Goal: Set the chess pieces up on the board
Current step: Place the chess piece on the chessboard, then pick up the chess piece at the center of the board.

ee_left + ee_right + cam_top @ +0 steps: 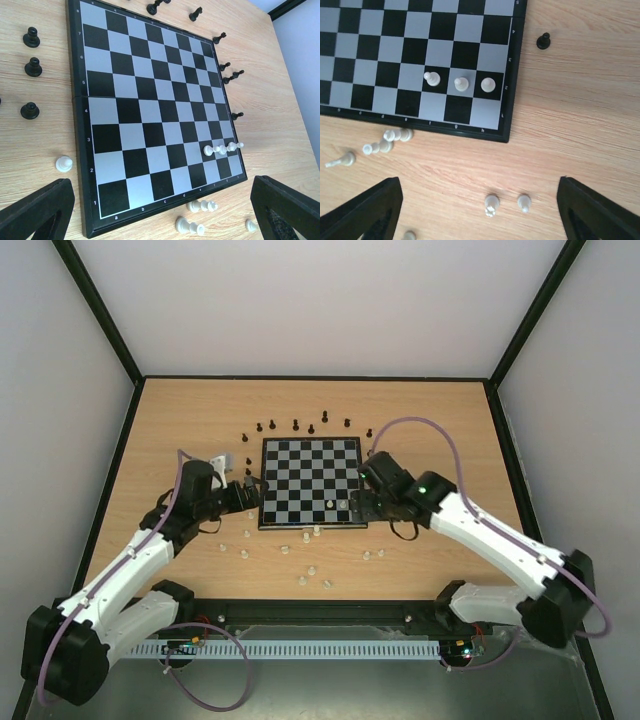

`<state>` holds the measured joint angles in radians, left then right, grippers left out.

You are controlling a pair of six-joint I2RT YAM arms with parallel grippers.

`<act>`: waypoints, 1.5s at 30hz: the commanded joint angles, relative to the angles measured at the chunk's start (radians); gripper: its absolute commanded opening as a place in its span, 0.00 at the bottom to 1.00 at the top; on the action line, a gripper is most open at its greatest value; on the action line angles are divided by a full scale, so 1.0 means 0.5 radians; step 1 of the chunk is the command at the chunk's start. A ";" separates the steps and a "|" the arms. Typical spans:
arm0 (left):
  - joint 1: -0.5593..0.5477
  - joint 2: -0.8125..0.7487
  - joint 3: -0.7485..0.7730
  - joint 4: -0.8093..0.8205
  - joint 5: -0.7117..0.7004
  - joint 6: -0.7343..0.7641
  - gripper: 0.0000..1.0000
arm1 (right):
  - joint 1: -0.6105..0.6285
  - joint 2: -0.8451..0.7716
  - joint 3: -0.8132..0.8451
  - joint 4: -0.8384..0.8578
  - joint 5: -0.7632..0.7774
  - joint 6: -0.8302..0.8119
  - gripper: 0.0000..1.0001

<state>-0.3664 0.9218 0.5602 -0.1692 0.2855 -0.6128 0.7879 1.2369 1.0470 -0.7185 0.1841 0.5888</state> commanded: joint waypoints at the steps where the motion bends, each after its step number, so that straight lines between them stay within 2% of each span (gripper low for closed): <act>1: -0.007 0.018 0.036 0.060 0.058 -0.007 0.99 | 0.011 -0.256 -0.125 -0.206 0.007 0.143 0.91; 3: -0.007 0.032 0.032 0.086 0.071 -0.011 0.99 | 0.010 -0.314 -0.175 -0.228 -0.009 0.176 0.99; 20: -0.031 0.086 -0.005 0.194 0.164 -0.036 0.99 | 0.012 -0.187 -0.450 -0.046 0.007 0.325 1.00; 23: -0.039 0.087 -0.005 0.194 0.162 -0.037 1.00 | 0.012 -0.125 -0.461 -0.034 0.043 0.332 0.96; 29: -0.040 0.085 -0.015 0.207 0.155 -0.040 0.99 | 0.011 -0.012 -0.452 -0.020 0.089 0.354 0.76; 31: -0.041 0.088 -0.018 0.211 0.159 -0.041 0.99 | 0.013 0.017 -0.464 -0.001 0.086 0.373 0.74; 37: -0.048 0.095 -0.033 0.241 0.187 -0.045 0.99 | 0.011 0.053 -0.583 0.104 0.007 0.454 0.60; 45: -0.070 0.114 -0.059 0.294 0.210 -0.057 0.99 | 0.012 0.024 -0.734 0.169 -0.052 0.519 0.49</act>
<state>-0.3946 0.9695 0.5465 -0.0574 0.3683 -0.6369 0.7879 1.2537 0.7063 -0.6296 0.1749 0.8169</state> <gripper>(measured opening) 0.994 0.524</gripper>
